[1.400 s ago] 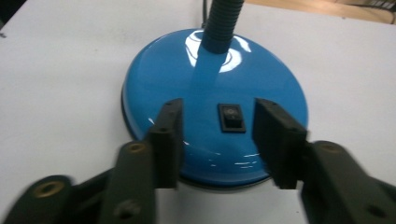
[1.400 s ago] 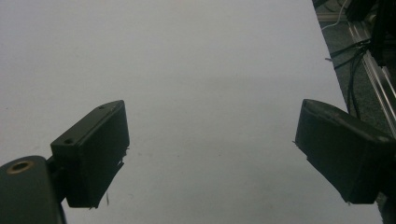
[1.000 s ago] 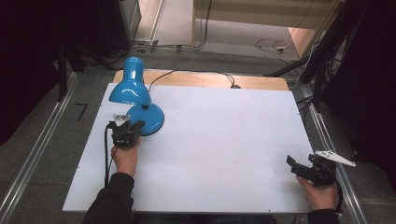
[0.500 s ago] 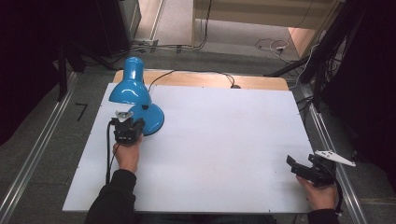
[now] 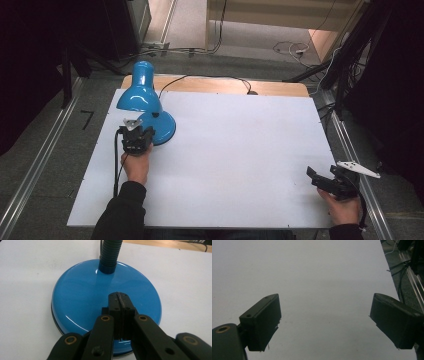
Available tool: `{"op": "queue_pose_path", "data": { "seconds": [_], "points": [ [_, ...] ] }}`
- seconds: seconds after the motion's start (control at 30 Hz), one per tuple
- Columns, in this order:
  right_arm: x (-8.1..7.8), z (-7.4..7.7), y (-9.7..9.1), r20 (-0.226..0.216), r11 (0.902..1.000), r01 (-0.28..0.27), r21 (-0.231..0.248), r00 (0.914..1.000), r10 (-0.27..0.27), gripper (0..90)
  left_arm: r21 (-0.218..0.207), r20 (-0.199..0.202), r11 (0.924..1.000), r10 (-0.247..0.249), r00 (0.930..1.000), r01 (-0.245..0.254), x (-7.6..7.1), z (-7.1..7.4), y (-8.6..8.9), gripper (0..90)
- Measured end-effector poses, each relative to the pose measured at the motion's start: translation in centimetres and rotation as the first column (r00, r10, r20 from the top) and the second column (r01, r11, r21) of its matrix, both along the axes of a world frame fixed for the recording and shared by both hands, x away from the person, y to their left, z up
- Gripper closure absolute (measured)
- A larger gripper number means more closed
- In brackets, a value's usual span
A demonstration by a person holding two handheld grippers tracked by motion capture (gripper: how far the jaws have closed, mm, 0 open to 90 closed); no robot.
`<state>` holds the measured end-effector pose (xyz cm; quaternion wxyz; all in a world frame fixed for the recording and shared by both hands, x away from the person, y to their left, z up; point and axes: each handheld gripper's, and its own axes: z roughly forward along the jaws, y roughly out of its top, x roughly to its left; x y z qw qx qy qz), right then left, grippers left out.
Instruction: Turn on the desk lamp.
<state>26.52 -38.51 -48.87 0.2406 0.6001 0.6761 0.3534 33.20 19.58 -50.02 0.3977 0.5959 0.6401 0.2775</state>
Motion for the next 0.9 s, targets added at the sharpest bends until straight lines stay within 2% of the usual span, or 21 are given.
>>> {"op": "queue_pose_path", "data": {
  "seconds": [0.27,0.63,0.9],
  "points": [
    [0.01,-0.02,0.02,0.001,1.0,-0.002,-0.002,1.0,0.002,8.4,0.021,0.003,0.9997,0.008,1.0,-0.008,-0.01,-0.14,-0.26,90.0],
    [0.0,-0.03,0.02,-0.001,1.0,-0.003,-0.003,1.0,0.003,8.4,0.015,0.004,0.9998,0.014,0.9999,-0.014,-0.01,-0.18,-0.3,90.0],
    [-0.01,-0.04,0.06,-0.004,1.0,-0.003,-0.001,1.0,0.003,8.4,0.033,0.01,0.9994,0.011,0.9999,-0.011,-0.09,-0.27,-0.38,90.0]
  ]
}}
